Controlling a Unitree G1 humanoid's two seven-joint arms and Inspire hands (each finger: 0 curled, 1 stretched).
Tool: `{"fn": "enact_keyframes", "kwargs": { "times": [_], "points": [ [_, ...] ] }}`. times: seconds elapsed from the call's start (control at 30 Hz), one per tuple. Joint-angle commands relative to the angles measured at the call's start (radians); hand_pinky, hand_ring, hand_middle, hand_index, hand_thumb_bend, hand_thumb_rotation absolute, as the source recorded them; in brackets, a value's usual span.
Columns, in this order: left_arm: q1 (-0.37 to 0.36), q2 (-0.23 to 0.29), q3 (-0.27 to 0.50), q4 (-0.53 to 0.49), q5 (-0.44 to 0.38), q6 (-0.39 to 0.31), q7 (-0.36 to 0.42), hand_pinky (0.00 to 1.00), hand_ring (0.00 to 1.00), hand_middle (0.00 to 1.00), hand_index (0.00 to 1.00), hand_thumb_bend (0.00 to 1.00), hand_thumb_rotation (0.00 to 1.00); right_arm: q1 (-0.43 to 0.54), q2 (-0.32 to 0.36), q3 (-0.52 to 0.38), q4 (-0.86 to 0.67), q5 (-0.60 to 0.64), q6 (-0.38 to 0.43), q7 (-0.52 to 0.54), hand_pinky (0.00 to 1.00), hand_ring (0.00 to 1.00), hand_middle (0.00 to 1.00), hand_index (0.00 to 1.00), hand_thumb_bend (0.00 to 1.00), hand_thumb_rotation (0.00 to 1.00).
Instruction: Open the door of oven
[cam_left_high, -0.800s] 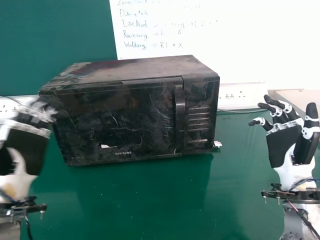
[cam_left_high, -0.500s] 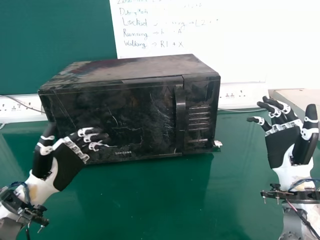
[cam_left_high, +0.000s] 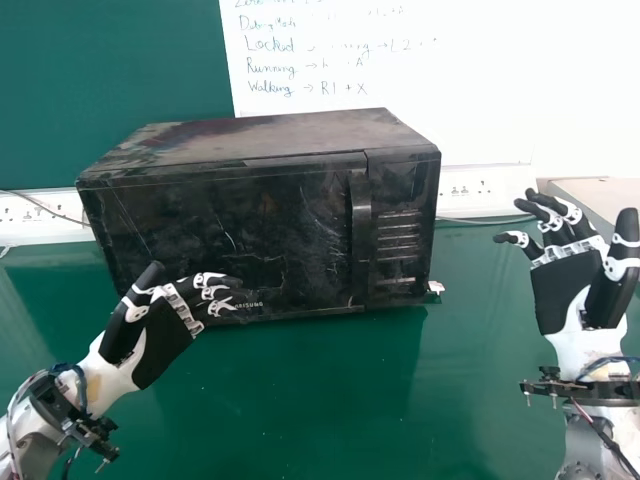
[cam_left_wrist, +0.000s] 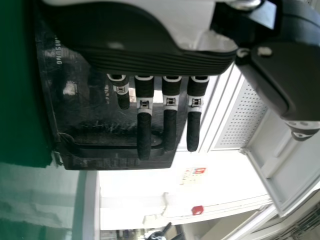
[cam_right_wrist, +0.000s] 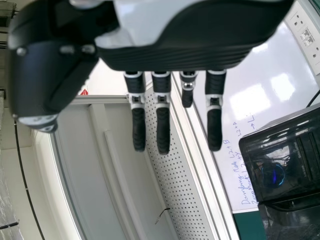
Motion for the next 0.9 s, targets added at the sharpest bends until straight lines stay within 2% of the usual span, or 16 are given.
{"fn": "enact_keyframes", "kwargs": {
  "times": [0.0,0.13,0.23,0.33,0.5,0.73,0.87],
  "points": [
    [-0.018,-0.014,-0.018,-0.016,0.008,0.014,0.013,0.44,0.57,0.70,0.67,0.86,0.64,-0.013,0.000,-0.003,0.013,0.003,-0.003,0.003,0.43,0.58,0.73,0.71,1.00,0.83],
    [-0.030,-0.038,-0.025,-0.029,-0.022,0.073,0.028,0.52,0.69,0.83,0.77,0.88,0.65,-0.018,0.000,-0.005,0.024,-0.002,-0.011,0.002,0.43,0.58,0.73,0.70,1.00,0.83],
    [-0.043,-0.063,-0.027,-0.018,-0.030,0.072,0.013,0.61,0.80,0.91,0.84,0.90,0.72,-0.019,0.002,-0.004,0.027,-0.003,-0.014,0.003,0.43,0.58,0.73,0.70,1.00,0.83],
    [-0.057,-0.093,-0.022,-0.001,-0.038,0.055,0.001,0.64,0.88,0.96,0.89,0.93,0.81,-0.020,0.000,-0.004,0.031,-0.004,-0.019,0.008,0.43,0.58,0.73,0.70,1.00,0.84],
    [-0.065,-0.118,-0.012,0.004,-0.044,0.045,0.005,0.66,0.91,0.99,0.92,0.98,0.87,-0.017,0.002,-0.004,0.021,0.009,-0.006,0.009,0.43,0.58,0.73,0.70,1.00,0.83],
    [-0.074,-0.132,0.003,0.024,-0.101,0.078,-0.011,0.69,0.94,1.00,0.91,1.00,0.83,-0.018,-0.005,-0.003,0.016,0.022,0.000,0.033,0.45,0.64,0.75,0.72,1.00,0.83],
    [-0.079,-0.138,0.008,0.027,-0.117,0.086,-0.010,0.70,0.94,1.00,0.91,1.00,0.82,-0.019,-0.008,-0.002,0.018,0.018,-0.005,0.036,0.49,0.69,0.78,0.73,1.00,0.84]
  ]
}}
